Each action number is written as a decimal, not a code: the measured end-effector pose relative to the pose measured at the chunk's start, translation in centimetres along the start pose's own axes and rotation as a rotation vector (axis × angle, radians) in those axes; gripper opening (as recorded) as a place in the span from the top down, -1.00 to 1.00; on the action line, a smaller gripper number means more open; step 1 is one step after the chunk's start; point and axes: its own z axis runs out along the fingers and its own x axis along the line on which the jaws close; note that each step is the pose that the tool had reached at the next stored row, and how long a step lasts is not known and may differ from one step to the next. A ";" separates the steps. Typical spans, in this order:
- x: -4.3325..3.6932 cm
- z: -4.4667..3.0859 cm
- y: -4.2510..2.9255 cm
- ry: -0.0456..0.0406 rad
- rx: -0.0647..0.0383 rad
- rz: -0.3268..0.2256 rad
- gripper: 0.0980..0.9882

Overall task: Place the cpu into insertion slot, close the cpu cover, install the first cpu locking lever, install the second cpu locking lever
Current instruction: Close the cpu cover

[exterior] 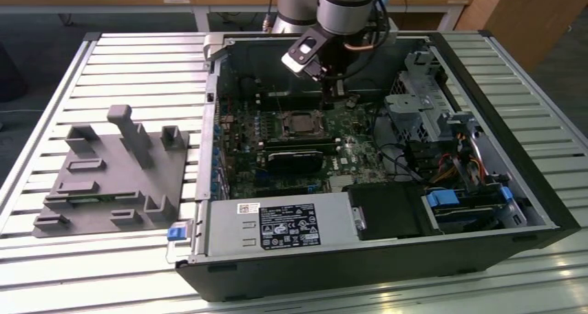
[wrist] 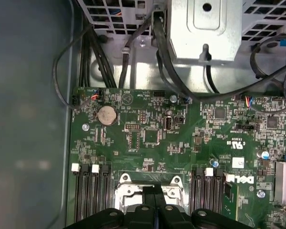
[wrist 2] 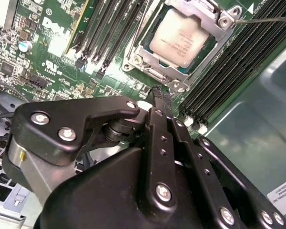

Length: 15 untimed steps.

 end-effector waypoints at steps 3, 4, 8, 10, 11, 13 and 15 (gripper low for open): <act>0.00 0.11 -0.22 0.0001 0.000 0.000 0.98; 0.00 0.17 -0.29 0.0000 0.000 0.000 0.98; 0.01 0.41 -0.96 0.0000 0.000 0.000 0.98; 0.03 0.44 -1.86 -0.0002 0.000 0.000 0.98; 0.04 0.47 -2.22 -0.0002 0.000 0.000 0.98; 0.05 0.59 -2.60 0.0000 0.001 0.000 0.98; 0.04 0.89 -2.65 0.0000 0.003 0.000 0.98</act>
